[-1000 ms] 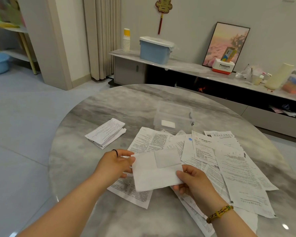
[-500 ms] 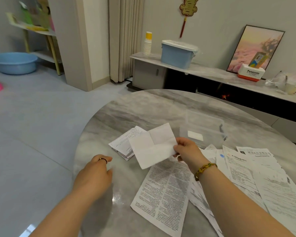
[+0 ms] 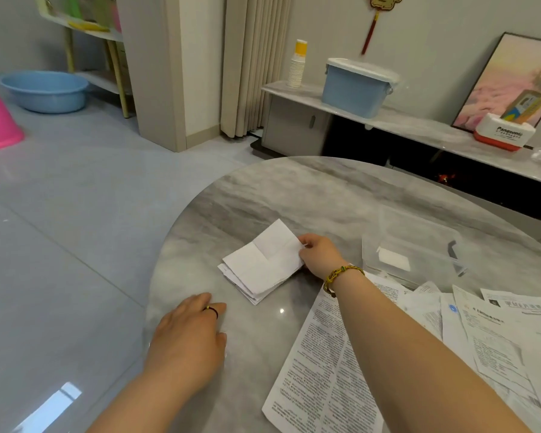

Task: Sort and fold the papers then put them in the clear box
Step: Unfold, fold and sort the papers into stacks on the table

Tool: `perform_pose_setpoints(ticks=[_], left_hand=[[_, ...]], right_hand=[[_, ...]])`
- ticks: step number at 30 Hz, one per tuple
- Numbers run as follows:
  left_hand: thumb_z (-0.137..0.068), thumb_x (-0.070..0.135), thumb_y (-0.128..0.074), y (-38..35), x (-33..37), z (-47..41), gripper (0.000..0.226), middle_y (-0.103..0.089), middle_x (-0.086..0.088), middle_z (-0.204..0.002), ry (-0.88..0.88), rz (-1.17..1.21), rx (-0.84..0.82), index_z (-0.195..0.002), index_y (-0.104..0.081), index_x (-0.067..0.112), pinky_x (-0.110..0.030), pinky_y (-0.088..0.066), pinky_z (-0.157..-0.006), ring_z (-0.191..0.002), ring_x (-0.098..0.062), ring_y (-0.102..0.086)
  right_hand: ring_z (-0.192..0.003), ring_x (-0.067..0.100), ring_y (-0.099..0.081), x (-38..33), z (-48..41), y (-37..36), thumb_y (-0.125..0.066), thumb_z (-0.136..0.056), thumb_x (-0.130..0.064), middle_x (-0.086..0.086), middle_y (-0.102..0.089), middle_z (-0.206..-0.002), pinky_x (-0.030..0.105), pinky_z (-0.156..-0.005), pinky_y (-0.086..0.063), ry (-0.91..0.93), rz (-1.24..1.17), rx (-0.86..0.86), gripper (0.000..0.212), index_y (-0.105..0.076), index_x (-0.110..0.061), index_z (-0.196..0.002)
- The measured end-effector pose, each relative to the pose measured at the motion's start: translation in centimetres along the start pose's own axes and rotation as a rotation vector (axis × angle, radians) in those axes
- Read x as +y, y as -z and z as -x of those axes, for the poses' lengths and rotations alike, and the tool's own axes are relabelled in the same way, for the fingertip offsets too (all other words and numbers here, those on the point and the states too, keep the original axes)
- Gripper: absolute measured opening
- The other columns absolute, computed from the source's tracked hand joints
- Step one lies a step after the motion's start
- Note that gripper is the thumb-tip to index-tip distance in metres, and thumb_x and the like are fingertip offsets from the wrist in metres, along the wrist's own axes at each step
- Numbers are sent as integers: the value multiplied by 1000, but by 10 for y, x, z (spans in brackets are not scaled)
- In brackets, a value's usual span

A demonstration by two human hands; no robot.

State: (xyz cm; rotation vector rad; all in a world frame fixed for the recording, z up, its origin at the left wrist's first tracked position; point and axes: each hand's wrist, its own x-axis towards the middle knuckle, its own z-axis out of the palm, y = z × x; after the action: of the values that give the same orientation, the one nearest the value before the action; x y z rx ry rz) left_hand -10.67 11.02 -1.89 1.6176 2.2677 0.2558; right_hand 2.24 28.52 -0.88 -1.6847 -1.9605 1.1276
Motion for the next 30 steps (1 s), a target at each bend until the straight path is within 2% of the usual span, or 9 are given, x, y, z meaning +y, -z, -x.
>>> perform_pose_setpoints(ticks=[2, 8, 11, 14, 18, 22, 24, 27, 30], left_hand=[[-97, 30, -33, 0, 0, 0, 48, -7, 10, -155, 1, 9, 4, -144, -21, 30, -22, -12, -113, -143, -9, -6], [-97, 31, -33, 0, 0, -3, 47, -8, 10, -154, 6, 21, 1, -143, -23, 30, -23, -12, -113, -143, -10, -7], [-97, 31, -34, 0, 1, -4, 45, -10, 9, -154, 7, 38, -4, -142, -25, 31, -22, -13, -113, -143, -10, -7], [-97, 32, -35, 1, 1, -4, 46, -10, 8, -154, 11, 50, -11, -142, -25, 30, -22, -13, -113, -143, -10, -7], [-96, 35, -36, 1, 2, -4, 47, -10, 7, -154, 21, 57, -21, -142, -25, 29, -22, -13, -113, -143, -11, -7], [-96, 36, -37, 2, 3, -4, 48, -10, 6, -154, 22, 55, -28, -142, -25, 28, -23, -13, -113, -143, -11, -7], [-96, 37, -37, 2, 3, -4, 49, -10, 6, -154, 19, 46, -29, -142, -26, 28, -23, -13, -113, -143, -11, -7], [-96, 38, -35, 1, 3, -4, 48, -10, 5, -154, 20, 37, -29, -143, -25, 28, -24, -13, -113, -143, -12, -6], [-97, 39, -33, 0, 3, -4, 48, -11, 5, -154, 24, 31, -30, -143, -24, 28, -24, -14, -113, -143, -12, -7]], right_hand=[[-86, 18, -49, 1, 0, -2, -33, -87, 7, 7, -55, -92, 21, -59, -39, 12, 38, -3, 39, -60, -4, -114], [-88, 16, -48, 3, 1, -4, -33, -90, 4, 14, -62, -114, 20, -61, -34, 59, 87, -6, 38, -58, -7, -116], [-89, 16, -47, 4, 0, -5, -33, -91, 2, 14, -62, -110, 19, -69, -35, 69, 94, 0, 36, -57, -6, -117], [-86, 17, -49, 6, -1, -4, -34, -89, 5, 7, -56, -94, 14, -57, -38, 57, 44, 14, 37, -58, -4, -115], [-85, 18, -50, 10, 0, -3, -34, -89, 5, 8, -57, -93, 22, -73, -38, 44, 29, 16, 36, -57, -3, -114], [-89, 17, -48, 7, 4, -4, -34, -93, 0, 11, -59, -107, 20, -71, -39, 67, 75, -6, 33, -54, -6, -118], [-95, 22, -52, 5, 5, -6, -36, -93, -4, 13, -58, -117, 21, -76, -38, 78, 91, 4, 32, -51, -6, -121], [-116, 24, -49, 5, 7, -11, -40, -94, -12, 11, -46, -133, 23, -88, -37, 81, 188, 34, 37, -42, -10, -131], [-117, 23, -49, 7, 8, -15, -42, -94, -20, 7, -36, -139, 29, -93, -38, 94, 283, 96, 42, -36, -13, -135]])
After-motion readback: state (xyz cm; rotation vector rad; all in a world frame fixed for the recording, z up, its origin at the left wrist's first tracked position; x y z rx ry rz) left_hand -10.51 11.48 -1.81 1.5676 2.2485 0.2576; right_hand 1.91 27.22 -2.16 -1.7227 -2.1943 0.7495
